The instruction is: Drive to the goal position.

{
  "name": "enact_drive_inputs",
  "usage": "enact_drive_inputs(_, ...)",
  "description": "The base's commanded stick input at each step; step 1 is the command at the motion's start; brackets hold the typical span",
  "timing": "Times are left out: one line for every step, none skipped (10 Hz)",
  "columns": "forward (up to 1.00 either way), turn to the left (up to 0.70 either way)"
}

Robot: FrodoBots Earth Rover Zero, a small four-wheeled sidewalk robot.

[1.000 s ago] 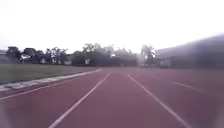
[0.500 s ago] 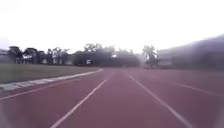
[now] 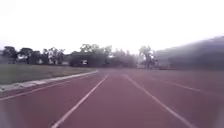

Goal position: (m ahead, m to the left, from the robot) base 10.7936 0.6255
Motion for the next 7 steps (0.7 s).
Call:
enact_drive_inputs(0.70, 0.00)
enact_drive_inputs(0.70, 0.00)
enact_drive_inputs(0.70, 0.00)
enact_drive_inputs(0.70, -0.01)
enact_drive_inputs(0.70, -0.03)
enact_drive_inputs(0.70, -0.03)
enact_drive_inputs(0.70, -0.03)
